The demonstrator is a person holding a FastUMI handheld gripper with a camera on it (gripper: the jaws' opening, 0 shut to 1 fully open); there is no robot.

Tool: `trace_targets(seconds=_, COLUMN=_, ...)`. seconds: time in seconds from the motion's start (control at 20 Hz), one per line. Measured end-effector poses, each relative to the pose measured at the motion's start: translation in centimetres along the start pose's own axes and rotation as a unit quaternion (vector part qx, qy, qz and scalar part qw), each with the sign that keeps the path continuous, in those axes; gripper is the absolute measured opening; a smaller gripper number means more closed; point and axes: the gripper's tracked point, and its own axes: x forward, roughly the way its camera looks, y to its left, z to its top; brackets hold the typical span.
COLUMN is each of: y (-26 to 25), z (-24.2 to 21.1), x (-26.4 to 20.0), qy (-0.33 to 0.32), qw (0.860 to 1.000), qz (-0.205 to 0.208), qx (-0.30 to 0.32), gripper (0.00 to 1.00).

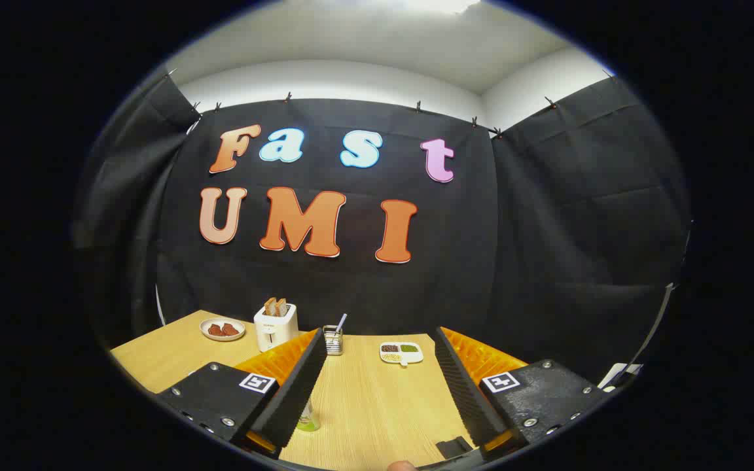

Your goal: Take the bottle from table, then pour the juice into the cup, finally place the bottle on the coaster

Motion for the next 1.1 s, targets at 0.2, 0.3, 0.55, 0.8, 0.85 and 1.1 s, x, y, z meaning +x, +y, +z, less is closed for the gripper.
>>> trace_targets(seconds=0.2, y=-0.4, z=-0.5, x=0.7, qy=0.007, qw=1.0, qz=-0.002, qx=0.014, gripper=0.99)
trace_targets(seconds=0.3, y=-0.5, z=-0.7, x=0.9, qy=0.008, qw=1.0, qz=-0.004, qx=0.01, gripper=0.99)
trace_targets(seconds=0.55, y=-0.4, z=-0.6, x=1.1, qy=0.008, qw=1.0, qz=-0.003, qx=0.005, gripper=0.99)
trace_targets(seconds=0.8, y=-0.1, z=-1.2, x=1.4, qy=0.012, qw=1.0, qz=0.0, qx=0.006, gripper=0.99)
trace_targets(seconds=0.85, y=0.0, z=-1.4, x=1.4, qy=0.014, qw=1.0, qz=0.0, qx=0.006, gripper=0.99)
trace_targets(seconds=1.1, y=0.6, z=-1.9, x=1.9, qy=0.015, qw=1.0, qz=0.009, qx=0.014, gripper=0.99)
